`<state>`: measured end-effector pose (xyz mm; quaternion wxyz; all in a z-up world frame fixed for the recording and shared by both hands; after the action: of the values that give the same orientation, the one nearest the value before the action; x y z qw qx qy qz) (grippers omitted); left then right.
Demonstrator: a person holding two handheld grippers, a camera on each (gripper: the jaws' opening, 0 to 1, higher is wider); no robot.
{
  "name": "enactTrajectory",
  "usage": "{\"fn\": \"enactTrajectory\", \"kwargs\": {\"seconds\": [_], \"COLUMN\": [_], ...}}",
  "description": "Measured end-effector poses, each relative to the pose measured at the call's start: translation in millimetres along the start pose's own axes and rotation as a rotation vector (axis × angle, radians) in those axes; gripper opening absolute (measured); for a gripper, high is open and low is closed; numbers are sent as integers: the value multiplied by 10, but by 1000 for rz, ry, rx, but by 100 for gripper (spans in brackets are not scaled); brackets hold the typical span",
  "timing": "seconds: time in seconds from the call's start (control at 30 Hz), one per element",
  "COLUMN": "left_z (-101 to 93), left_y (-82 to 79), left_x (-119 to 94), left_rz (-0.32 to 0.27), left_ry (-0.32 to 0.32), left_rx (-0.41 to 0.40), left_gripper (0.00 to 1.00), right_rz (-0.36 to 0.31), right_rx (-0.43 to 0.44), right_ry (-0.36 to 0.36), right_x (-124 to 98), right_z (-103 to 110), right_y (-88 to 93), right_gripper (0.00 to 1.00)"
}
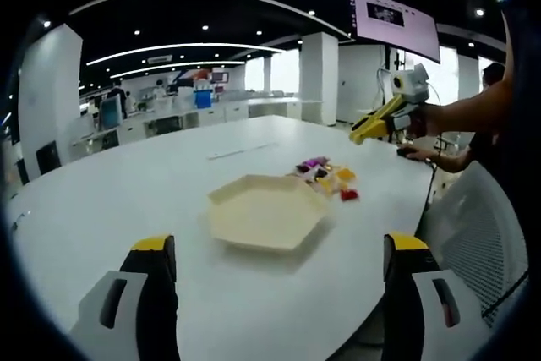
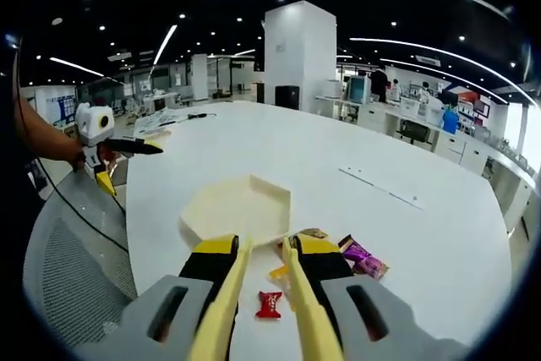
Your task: Place the target food into the container with the food tongs after gripping and lifting it, then release it inside without dropping or visibly crushing the food.
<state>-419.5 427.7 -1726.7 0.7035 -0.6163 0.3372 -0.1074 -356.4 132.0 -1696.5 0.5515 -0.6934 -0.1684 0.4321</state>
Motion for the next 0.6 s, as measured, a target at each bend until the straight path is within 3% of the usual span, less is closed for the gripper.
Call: {"fn": "enactTrajectory", "kwargs": {"seconds": [0.6], "left_z": [-31], "left_y": [40], "left_x": [17], "left_rz": [15], "left_ry": [13], "left_rx": [11], "left_gripper": [99], "right_rz": [-4], "right_rx": [6], "right_ry": [-4], "right_x": [116], "right_z": [20], "right_y": [183], "right_gripper": [24]}}
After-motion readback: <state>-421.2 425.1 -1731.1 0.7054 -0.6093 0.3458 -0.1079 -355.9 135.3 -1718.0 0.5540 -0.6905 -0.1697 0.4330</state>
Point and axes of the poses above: the point that each gripper's makers call its tool centre point, and the gripper's own axes: x roughly forward along the fingers, z roughly to its left, y roughly out of its underside, the point moved 3 cm from there along -x, roughly backward along the fingers, and after that the axes turned 4 degrees about -y, right-handed, at the moved point
